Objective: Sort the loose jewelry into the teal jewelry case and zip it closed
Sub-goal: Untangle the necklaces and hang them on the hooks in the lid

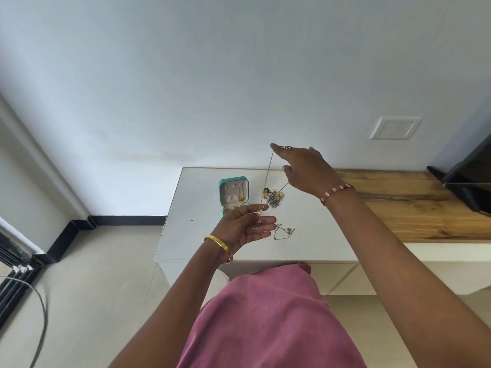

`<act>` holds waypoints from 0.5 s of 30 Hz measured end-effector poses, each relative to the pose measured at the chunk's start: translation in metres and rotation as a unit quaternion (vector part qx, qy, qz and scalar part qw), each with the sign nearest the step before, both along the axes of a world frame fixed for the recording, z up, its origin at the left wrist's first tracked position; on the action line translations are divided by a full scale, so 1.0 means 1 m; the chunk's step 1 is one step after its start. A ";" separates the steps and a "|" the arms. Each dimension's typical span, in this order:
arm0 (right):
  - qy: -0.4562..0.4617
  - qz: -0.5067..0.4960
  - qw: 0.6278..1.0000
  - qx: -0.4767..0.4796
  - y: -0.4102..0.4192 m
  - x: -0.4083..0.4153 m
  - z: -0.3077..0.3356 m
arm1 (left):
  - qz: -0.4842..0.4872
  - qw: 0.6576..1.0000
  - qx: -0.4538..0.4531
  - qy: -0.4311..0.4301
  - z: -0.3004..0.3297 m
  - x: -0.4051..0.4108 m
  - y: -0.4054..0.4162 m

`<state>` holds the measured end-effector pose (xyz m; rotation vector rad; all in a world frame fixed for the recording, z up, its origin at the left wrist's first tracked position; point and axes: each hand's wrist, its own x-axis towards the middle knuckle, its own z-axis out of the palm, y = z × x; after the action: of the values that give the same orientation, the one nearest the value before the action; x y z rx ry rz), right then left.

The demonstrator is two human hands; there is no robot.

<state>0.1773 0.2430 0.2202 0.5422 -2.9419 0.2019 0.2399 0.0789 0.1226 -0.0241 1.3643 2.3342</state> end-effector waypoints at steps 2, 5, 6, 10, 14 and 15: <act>-0.013 -0.002 1.000 0.015 0.007 -0.002 -0.003 | 0.026 1.000 -0.006 -0.001 -0.001 -0.003 -0.003; -0.037 -0.001 0.999 0.009 0.014 -0.002 -0.010 | 0.059 0.998 -0.025 -0.009 -0.001 -0.007 -0.006; -0.042 -0.001 0.999 0.007 0.015 -0.002 -0.013 | 0.067 0.997 -0.029 -0.014 -0.001 -0.009 -0.007; -0.064 -0.006 0.998 -0.010 0.015 0.001 -0.020 | 0.074 0.996 -0.030 -0.038 0.002 -0.013 -0.009; -0.089 -0.021 0.995 -0.033 0.015 0.000 -0.017 | 0.081 0.994 -0.018 -0.075 0.003 -0.013 -0.008; -0.099 -0.020 0.994 -0.041 0.015 -0.001 -0.015 | 0.088 0.992 0.006 -0.092 0.002 -0.014 -0.008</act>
<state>0.1765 0.2581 0.2048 0.4762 -3.1153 0.3906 0.2262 0.0705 0.1245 -0.3605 1.3030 2.4131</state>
